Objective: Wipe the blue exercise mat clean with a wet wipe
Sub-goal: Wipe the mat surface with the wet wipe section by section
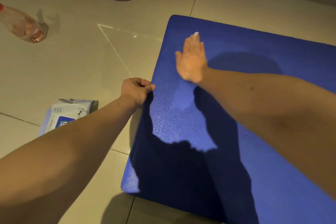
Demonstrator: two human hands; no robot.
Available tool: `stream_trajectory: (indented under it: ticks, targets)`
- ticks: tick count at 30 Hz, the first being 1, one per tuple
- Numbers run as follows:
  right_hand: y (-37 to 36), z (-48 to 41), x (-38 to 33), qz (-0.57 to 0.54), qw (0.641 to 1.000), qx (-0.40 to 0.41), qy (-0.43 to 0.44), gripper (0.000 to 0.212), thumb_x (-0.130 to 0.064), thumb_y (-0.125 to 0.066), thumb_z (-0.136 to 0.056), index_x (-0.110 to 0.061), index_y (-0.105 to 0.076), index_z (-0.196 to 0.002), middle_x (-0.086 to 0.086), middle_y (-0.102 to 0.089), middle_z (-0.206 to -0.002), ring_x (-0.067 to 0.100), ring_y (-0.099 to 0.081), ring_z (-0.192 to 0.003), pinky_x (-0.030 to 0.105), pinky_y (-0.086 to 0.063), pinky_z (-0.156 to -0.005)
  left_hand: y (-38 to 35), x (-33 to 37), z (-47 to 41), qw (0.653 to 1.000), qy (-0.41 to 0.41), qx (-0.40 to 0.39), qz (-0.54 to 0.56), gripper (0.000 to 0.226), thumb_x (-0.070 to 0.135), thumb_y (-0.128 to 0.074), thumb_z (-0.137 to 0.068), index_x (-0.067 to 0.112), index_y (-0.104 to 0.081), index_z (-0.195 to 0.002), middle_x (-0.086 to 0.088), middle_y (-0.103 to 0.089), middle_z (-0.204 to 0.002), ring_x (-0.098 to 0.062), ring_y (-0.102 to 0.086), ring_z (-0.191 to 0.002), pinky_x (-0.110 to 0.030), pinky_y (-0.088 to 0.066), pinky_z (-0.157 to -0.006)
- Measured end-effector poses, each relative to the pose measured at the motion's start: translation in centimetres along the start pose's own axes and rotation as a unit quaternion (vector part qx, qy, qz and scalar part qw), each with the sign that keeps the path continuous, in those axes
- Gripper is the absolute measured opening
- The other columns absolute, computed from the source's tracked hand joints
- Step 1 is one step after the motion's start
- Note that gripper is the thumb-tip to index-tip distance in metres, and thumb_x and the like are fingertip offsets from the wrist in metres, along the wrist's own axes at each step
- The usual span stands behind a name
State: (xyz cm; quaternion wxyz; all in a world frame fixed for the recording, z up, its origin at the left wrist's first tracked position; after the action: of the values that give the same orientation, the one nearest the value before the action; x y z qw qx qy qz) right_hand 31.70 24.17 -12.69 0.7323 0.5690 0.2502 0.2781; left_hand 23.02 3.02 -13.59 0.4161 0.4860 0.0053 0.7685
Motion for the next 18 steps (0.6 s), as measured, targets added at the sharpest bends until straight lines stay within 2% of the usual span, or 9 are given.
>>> stream_trajectory:
  ticks: [2, 4, 7, 9, 11, 15, 17, 18]
  targets:
    - [-0.5, 1.7, -4.6, -0.027, 0.995, 0.011, 0.097, 0.071, -0.041, -0.025, -0.108, 0.008, -0.013, -0.157, 0.026, -0.009, -0.166, 0.037, 0.003, -0.156, 0.049, -0.009, -0.127, 0.0, 0.0, 0.0, 1.0, 0.002, -0.001, 0.004, 0.016, 0.012, -0.083, -0.081, 0.017, -0.07, -0.074, -0.008, -0.072, -0.083, -0.02, -0.066, -0.074, -0.039, -0.06, -0.086]
    - [-0.9, 3.0, -6.9, -0.044, 0.98, -0.017, 0.193, 0.065, -0.038, -0.024, -0.11, 0.004, -0.014, -0.159, 0.022, -0.006, -0.168, 0.032, 0.005, -0.157, 0.046, -0.003, -0.128, -0.1, 0.1, 0.0, 1.0, 0.002, -0.002, 0.008, 0.016, 0.01, -0.083, -0.081, 0.016, -0.07, -0.073, -0.008, -0.071, -0.079, -0.02, -0.065, -0.072, -0.037, -0.059, -0.083]
    - [-0.6, 2.7, -5.8, 0.003, 0.966, -0.015, 0.258, 0.064, -0.041, -0.021, -0.111, -0.002, -0.01, -0.161, 0.015, -0.003, -0.17, 0.026, 0.004, -0.158, 0.04, 0.002, -0.128, 0.0, 0.3, 0.0, 1.0, 0.002, -0.009, 0.011, 0.013, 0.008, -0.082, -0.081, 0.012, -0.07, -0.077, -0.012, -0.072, -0.082, -0.021, -0.064, -0.072, -0.035, -0.058, -0.08]
    - [-0.2, 1.2, -3.6, 0.027, 0.971, -0.007, 0.239, 0.066, -0.042, -0.021, -0.111, -0.003, -0.006, -0.162, 0.015, 0.001, -0.17, 0.026, 0.006, -0.158, 0.04, 0.002, -0.128, 0.0, 0.3, 0.0, 1.0, 0.006, -0.014, 0.012, 0.012, 0.009, -0.083, -0.081, 0.011, -0.071, -0.078, -0.015, -0.073, -0.088, -0.022, -0.065, -0.075, -0.037, -0.059, -0.083]
    - [0.2, -0.9, -0.7, 0.031, 0.982, -0.012, 0.184, 0.068, -0.043, -0.022, -0.11, -0.003, -0.001, -0.161, 0.016, 0.006, -0.17, 0.026, 0.009, -0.157, 0.041, 0.002, -0.128, 0.0, 0.3, -0.1, 1.0, 0.01, -0.013, 0.009, 0.013, 0.009, -0.083, -0.081, 0.012, -0.071, -0.077, -0.015, -0.073, -0.089, -0.022, -0.066, -0.077, -0.039, -0.059, -0.086]
    - [1.3, -3.6, 4.7, 0.024, 0.999, -0.031, -0.003, 0.071, -0.046, -0.013, -0.109, 0.0, 0.007, -0.16, 0.017, 0.014, -0.169, 0.029, 0.016, -0.156, 0.044, 0.004, -0.127, 0.1, 0.1, 0.0, 1.0, 0.018, -0.014, 0.014, 0.01, 0.008, -0.082, -0.082, 0.008, -0.072, -0.084, -0.013, -0.072, -0.09, -0.022, -0.065, -0.077, -0.04, -0.059, -0.089]
    - [1.5, -3.8, 3.8, -0.014, 0.997, -0.031, -0.064, 0.073, -0.047, -0.013, -0.108, 0.002, 0.004, -0.16, 0.019, 0.011, -0.169, 0.032, 0.016, -0.156, 0.046, 0.003, -0.127, 0.0, 0.1, 0.0, 1.0, 0.021, -0.015, 0.015, 0.011, 0.008, -0.081, -0.082, 0.005, -0.073, -0.089, -0.014, -0.071, -0.089, -0.021, -0.064, -0.076, -0.04, -0.059, -0.089]
    - [1.5, -3.8, 2.1, -0.029, 0.997, -0.025, -0.062, 0.074, -0.047, -0.014, -0.108, 0.004, 0.003, -0.159, 0.021, 0.009, -0.168, 0.035, 0.016, -0.155, 0.048, 0.002, -0.127, 0.0, 0.1, 0.1, 0.999, 0.022, -0.014, 0.018, 0.012, 0.007, -0.081, -0.082, 0.003, -0.073, -0.091, -0.014, -0.071, -0.088, -0.021, -0.064, -0.076, -0.04, -0.059, -0.088]
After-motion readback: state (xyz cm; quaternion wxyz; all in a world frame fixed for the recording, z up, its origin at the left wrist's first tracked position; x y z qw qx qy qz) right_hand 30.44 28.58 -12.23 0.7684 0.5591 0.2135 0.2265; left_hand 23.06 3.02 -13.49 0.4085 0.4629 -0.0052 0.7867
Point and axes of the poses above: each hand's wrist, its own z-axis away from the middle knuckle, its own y-axis out of the back of the hand, x = y × z, the point moved 6 cm from there along -z, towards the middle knuckle
